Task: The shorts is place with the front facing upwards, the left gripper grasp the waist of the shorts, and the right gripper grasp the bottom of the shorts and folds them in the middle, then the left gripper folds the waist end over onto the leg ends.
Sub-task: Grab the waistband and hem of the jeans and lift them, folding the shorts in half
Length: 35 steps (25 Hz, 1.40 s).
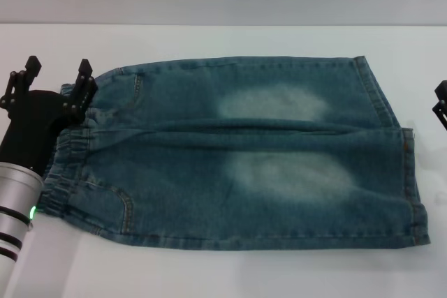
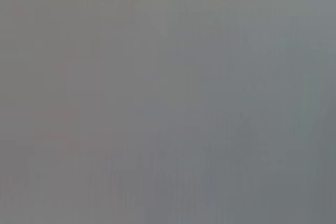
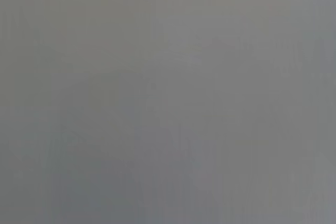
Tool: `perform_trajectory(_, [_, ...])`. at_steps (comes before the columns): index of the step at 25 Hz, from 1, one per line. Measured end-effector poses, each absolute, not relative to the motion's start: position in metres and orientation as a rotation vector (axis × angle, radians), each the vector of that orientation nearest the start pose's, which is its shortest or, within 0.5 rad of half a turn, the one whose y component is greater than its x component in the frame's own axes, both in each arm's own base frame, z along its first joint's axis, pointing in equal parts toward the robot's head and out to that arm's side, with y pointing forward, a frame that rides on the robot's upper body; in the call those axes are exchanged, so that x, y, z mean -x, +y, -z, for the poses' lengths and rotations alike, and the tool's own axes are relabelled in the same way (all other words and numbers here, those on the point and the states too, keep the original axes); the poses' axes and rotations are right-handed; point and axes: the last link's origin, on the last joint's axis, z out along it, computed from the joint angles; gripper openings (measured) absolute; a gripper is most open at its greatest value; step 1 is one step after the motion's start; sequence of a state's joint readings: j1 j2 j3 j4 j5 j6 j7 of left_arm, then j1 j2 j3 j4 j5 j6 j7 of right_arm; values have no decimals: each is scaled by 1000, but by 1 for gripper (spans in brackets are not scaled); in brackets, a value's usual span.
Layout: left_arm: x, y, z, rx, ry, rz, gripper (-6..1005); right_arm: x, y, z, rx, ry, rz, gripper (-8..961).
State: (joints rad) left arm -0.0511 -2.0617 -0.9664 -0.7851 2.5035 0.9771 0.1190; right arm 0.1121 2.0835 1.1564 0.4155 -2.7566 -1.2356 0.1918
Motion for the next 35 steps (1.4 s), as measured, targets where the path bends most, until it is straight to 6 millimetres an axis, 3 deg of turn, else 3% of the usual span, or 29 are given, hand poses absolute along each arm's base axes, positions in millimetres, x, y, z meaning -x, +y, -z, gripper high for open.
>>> perform_trajectory(16, [284,285,35,1604,-553,721,787,-325,268,15,1567,606,-815,833])
perform_trajectory(17, [270,290,36,1641,-533,680,786,-323,269,14,1564,615,-815,833])
perform_trajectory(20, [258,294,35,1668,-538,660,783,-316,276,11,1574,652,-791,833])
perform_trajectory(26, [230,307,18,1746,-633,620,777,-287,293,-10,1625,731,-673,833])
perform_trajectory(28, [226,311,11,1782,-703,576,775,-272,298,-28,1618,779,-614,834])
perform_trajectory(35, [228,327,-15,1873,-903,419,768,-253,305,-45,1672,931,-408,833])
